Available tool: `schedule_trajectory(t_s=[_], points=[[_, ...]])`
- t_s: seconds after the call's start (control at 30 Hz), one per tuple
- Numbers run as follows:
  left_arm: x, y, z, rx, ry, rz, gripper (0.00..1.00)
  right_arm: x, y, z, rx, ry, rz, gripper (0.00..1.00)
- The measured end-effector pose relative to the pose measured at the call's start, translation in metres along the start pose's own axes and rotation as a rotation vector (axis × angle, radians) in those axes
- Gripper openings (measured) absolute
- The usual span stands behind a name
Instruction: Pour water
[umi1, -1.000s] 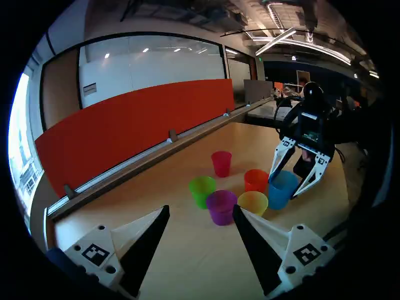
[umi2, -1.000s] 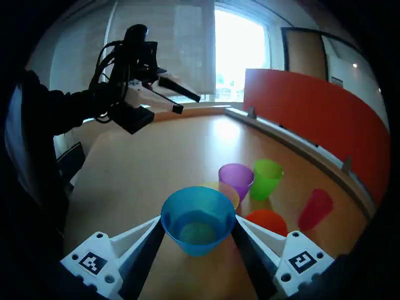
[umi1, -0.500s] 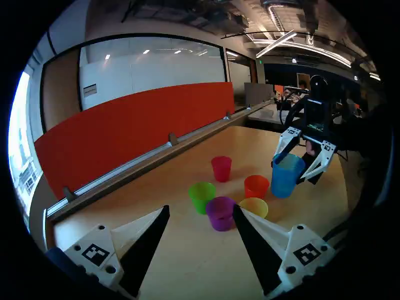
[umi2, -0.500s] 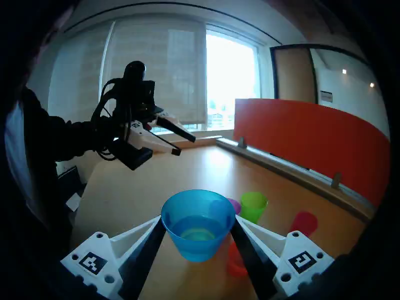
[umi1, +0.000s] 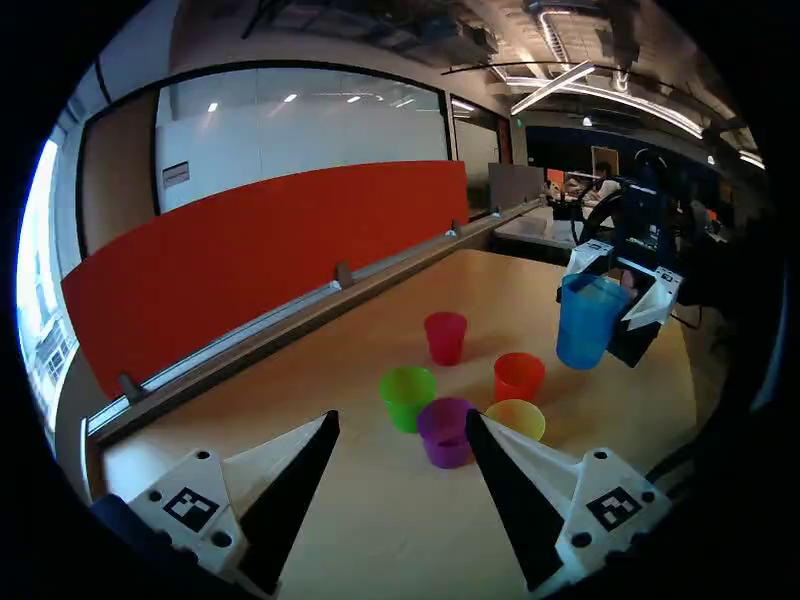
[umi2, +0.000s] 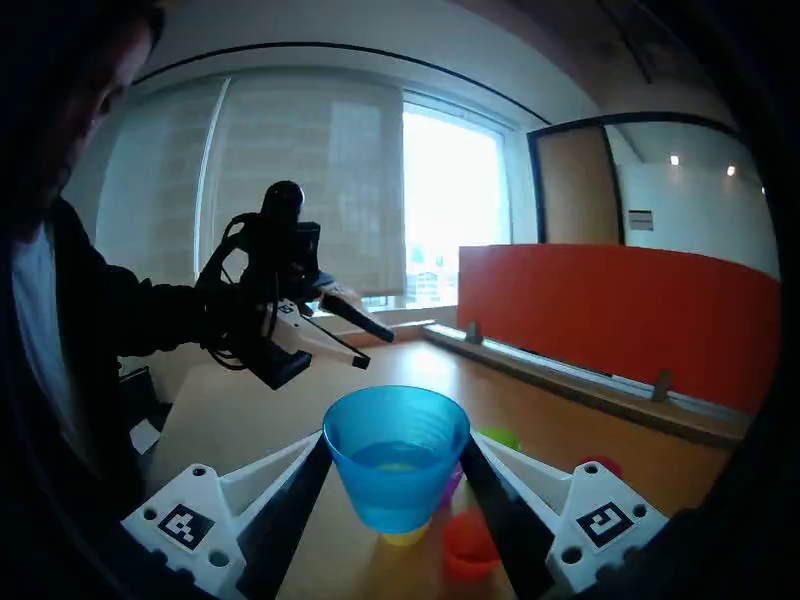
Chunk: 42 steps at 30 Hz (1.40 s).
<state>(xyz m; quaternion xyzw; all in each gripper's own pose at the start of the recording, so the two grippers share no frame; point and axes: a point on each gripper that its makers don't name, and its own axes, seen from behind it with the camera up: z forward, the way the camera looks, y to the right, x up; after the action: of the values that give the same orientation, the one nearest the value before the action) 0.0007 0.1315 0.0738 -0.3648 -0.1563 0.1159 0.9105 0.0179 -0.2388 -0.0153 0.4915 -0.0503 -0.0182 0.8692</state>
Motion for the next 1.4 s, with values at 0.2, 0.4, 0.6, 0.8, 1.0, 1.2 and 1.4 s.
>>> schedule_trajectory(t_s=[0.2,0.4,0.6,0.8,1.0,1.2,1.4], points=[[0.002,-0.002,0.011,-0.02,-0.003,0.022,0.94,0.004,0.003,-0.002,-0.003,0.001,-0.007,0.9],[0.001,-0.003,0.023,-0.035,-0.02,0.047,0.94,0.008,0.004,-0.004,-0.008,0.005,-0.026,0.9],[0.005,-0.002,0.037,-0.058,-0.026,0.053,0.94,0.012,-0.001,-0.006,-0.004,0.008,-0.033,0.9],[0.003,-0.004,0.054,-0.083,-0.053,0.048,0.94,0.009,-0.002,-0.01,-0.001,-0.004,-0.04,0.9],[0.003,-0.002,0.07,-0.102,-0.077,0.059,0.94,0.005,0.0,-0.014,-0.005,-0.013,-0.042,0.9],[-0.004,0.001,0.09,-0.13,-0.117,0.081,0.93,0.004,0.003,-0.017,-0.007,-0.015,-0.037,0.9],[-0.013,0.006,0.114,-0.155,-0.161,0.095,0.94,0.002,0.007,-0.021,-0.01,-0.019,-0.032,0.9]])
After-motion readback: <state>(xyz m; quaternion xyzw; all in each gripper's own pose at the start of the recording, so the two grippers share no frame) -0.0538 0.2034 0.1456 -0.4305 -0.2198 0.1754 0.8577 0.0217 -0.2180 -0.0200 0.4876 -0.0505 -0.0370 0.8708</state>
